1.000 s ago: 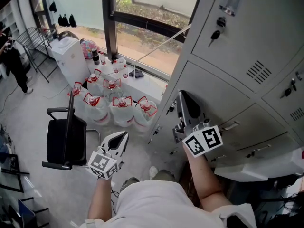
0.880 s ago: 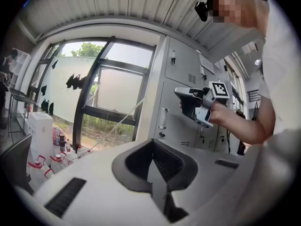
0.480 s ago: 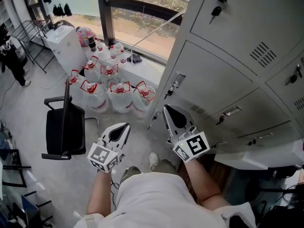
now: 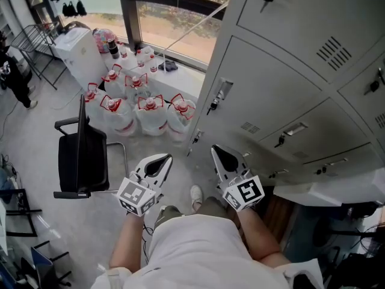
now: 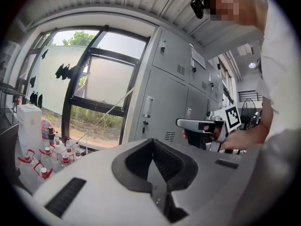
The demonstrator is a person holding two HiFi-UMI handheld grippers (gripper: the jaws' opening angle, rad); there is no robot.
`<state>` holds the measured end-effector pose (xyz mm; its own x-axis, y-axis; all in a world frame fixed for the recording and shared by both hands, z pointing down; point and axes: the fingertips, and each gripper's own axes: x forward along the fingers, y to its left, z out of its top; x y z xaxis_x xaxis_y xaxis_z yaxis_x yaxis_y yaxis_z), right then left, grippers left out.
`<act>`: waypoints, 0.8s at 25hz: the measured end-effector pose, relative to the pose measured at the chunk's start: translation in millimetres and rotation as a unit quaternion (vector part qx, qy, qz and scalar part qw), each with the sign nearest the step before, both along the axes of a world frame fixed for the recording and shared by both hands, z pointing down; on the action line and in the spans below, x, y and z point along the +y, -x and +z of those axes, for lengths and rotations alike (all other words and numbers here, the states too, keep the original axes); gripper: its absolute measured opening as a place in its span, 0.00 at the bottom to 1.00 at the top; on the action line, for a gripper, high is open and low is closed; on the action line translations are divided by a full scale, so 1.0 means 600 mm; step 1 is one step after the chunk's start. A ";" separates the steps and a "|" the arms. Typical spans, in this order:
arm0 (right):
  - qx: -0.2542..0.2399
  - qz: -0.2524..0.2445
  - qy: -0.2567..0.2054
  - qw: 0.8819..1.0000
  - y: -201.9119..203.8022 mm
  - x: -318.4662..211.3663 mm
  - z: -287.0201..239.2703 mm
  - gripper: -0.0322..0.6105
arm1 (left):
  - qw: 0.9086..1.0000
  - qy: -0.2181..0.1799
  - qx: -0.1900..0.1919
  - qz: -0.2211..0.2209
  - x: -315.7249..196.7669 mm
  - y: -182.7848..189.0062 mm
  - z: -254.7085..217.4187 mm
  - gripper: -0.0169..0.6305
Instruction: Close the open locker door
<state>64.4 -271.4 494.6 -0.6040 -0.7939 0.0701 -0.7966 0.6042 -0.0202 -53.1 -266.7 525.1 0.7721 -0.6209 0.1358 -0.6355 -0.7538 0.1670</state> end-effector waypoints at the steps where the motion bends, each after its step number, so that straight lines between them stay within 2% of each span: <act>1: 0.003 0.000 0.002 1.000 -0.002 0.006 0.007 0.04 | 1.000 0.000 -0.001 0.003 0.002 -0.003 0.001 0.03; 11: -0.001 0.007 0.016 1.000 -0.019 0.028 0.036 0.04 | 1.000 0.004 -0.009 0.018 0.010 -0.017 0.006 0.03; 20: 0.000 -0.022 0.016 1.000 -0.001 0.031 0.037 0.05 | 1.000 -0.002 -0.012 0.018 0.002 -0.017 0.001 0.03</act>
<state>65.1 -252.8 517.1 -0.6383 -0.7639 0.0952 -0.7692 0.6378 -0.0392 -42.6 -265.6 525.5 0.7904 -0.5933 0.1526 -0.6119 -0.7767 0.1494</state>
